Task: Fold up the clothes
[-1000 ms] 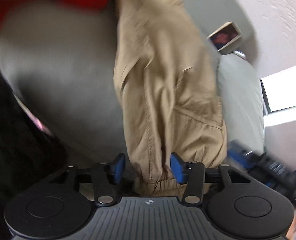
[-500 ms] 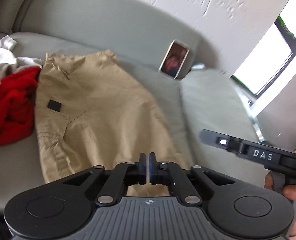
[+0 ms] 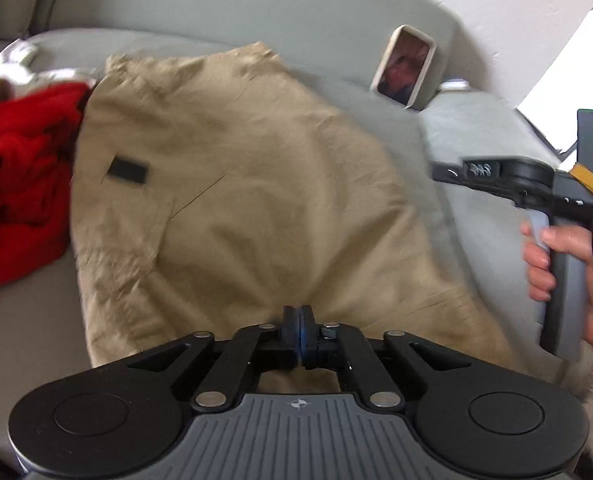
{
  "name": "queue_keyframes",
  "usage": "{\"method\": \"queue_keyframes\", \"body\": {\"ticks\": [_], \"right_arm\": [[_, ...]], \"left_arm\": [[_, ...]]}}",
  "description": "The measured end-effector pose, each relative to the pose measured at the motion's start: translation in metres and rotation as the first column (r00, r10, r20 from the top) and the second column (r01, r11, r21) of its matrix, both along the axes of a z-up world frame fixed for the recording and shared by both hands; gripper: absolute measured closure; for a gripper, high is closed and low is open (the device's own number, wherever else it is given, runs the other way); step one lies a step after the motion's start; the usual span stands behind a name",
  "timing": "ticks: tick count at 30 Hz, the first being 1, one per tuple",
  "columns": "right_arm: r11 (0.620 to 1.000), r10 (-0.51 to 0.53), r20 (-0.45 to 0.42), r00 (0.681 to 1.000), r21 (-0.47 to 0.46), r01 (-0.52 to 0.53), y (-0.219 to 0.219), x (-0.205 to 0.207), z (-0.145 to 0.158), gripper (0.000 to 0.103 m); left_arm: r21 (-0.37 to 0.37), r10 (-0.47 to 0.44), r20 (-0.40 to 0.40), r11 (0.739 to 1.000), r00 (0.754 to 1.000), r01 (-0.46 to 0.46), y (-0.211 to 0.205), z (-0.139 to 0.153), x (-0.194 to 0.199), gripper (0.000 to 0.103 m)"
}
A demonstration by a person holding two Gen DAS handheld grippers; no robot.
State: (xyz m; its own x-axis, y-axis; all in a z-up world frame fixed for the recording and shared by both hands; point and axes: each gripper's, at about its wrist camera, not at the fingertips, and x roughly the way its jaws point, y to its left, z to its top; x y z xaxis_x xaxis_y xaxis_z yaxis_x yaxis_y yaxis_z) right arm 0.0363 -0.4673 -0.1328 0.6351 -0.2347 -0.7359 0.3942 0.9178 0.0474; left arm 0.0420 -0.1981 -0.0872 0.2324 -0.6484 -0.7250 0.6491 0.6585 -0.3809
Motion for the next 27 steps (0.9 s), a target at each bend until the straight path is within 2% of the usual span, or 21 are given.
{"method": "queue_keyframes", "body": {"ticks": [2,5,7,9,10,13,14,15,16,17,18,19,20,21,25,27], "right_arm": [[0.997,0.054,0.084,0.995,0.059,-0.059,-0.008,-0.001,0.020,0.093],[0.972,0.201,0.159,0.967,0.093,-0.217,0.007,0.014,0.031,0.091],[0.942,0.297,0.189,0.936,0.104,-0.320,0.020,0.027,0.033,0.080],[0.905,0.395,0.162,0.904,0.101,-0.414,0.038,0.047,0.021,0.074],[0.888,0.440,0.138,0.887,0.078,-0.453,0.048,0.054,0.013,0.074],[0.832,0.552,0.063,0.831,0.028,-0.554,0.072,0.073,-0.009,0.073],[0.832,0.555,0.032,0.831,0.006,-0.555,0.075,0.077,-0.017,0.075],[0.849,0.527,-0.003,0.850,-0.039,-0.527,0.074,0.082,-0.025,0.077],[0.878,0.472,-0.022,0.881,-0.083,-0.472,0.069,0.085,-0.030,0.084],[0.923,0.367,-0.015,0.930,-0.123,-0.366,0.058,0.085,-0.032,0.103],[0.955,0.255,-0.010,0.967,-0.151,-0.253,0.046,0.084,-0.033,0.103],[0.977,0.136,-0.017,0.991,-0.161,-0.137,0.033,0.080,-0.030,0.095],[0.985,0.015,-0.023,1.000,-0.172,-0.019,0.019,0.075,-0.027,0.091],[0.984,-0.060,-0.023,0.998,-0.171,0.055,0.009,0.069,-0.023,0.091],[0.995,0.015,0.035,0.999,-0.095,-0.011,0.023,0.020,0.004,0.087],[0.995,0.072,0.071,0.995,-0.072,-0.066,0.040,-0.007,0.016,0.070]], "left_arm": [[-0.037,-0.009,0.004,0.999,1.000,0.009,-0.001,0.014,0.002,0.100],[-0.032,0.067,0.029,0.997,0.997,-0.066,-0.009,0.019,0.019,0.095],[-0.003,0.131,0.047,0.991,0.990,-0.131,-0.010,0.016,0.032,0.096],[0.038,0.185,0.033,0.982,0.982,-0.186,-0.004,0.001,0.046,0.098],[0.058,0.202,0.025,0.978,0.979,-0.203,0.000,-0.007,0.051,0.101],[0.110,0.176,0.044,0.978,0.983,-0.180,0.001,-0.025,0.054,0.099],[0.114,0.166,0.053,0.979,0.985,-0.172,0.001,-0.023,0.053,0.099],[0.118,0.158,0.060,0.979,0.986,-0.164,0.002,-0.022,0.052,0.099],[0.116,0.155,0.057,0.980,0.986,-0.161,0.004,-0.021,0.053,0.099],[0.110,0.156,0.053,0.981,0.986,-0.161,0.006,-0.021,0.054,0.099],[0.104,0.157,0.051,0.981,0.986,-0.162,0.007,-0.021,0.054,0.099],[0.103,0.156,0.055,0.982,0.986,-0.161,0.007,-0.021,0.054,0.099],[0.103,0.153,0.063,0.982,0.986,-0.159,0.007,-0.021,0.053,0.099],[0.104,0.150,0.071,0.982,0.986,-0.157,0.007,-0.021,0.053,0.099],[0.100,0.156,0.076,0.981,0.985,-0.163,0.009,-0.008,0.046,0.099],[0.082,0.170,0.081,0.981,0.982,-0.177,0.017,0.005,0.035,0.097]]}}
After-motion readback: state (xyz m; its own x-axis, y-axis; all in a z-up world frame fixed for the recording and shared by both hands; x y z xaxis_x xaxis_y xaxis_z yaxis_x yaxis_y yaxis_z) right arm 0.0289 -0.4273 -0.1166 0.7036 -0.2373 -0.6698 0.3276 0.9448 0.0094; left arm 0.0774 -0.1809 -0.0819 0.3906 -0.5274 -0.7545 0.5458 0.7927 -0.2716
